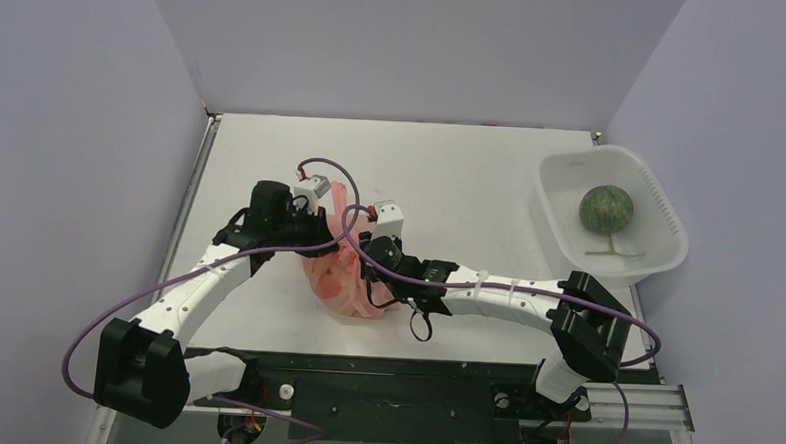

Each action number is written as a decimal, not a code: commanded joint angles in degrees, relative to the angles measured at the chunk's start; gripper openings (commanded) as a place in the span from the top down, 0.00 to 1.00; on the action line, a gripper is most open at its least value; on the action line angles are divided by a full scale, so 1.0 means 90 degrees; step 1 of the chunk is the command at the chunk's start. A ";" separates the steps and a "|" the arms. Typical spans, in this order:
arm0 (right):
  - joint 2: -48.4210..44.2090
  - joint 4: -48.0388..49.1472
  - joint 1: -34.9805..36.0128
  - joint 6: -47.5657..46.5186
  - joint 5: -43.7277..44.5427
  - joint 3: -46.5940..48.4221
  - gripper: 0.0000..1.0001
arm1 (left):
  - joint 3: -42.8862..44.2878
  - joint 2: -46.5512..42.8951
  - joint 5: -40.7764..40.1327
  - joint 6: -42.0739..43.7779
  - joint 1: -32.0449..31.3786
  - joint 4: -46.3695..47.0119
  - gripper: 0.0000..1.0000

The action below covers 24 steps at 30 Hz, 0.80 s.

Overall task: Take the fake fruits out of the plastic bag
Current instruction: Untie the plastic bag at the center of the board.

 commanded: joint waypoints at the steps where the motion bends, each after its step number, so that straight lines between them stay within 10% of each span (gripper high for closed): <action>1: -0.0019 0.0242 0.0116 0.0032 0.0367 0.0231 0.75 | 0.0021 -0.0315 -0.0247 0.0172 -0.0004 0.0299 1.00; 11: -0.0654 0.0332 0.0362 0.0181 0.1029 -0.0205 1.00 | 0.0035 -0.0374 -0.0867 0.0160 -0.0007 0.0195 1.00; 24: -0.2213 0.0917 0.0353 0.1275 0.2100 -0.1973 1.00 | -0.0058 -0.0792 -0.1508 0.0129 -0.0004 0.0203 1.00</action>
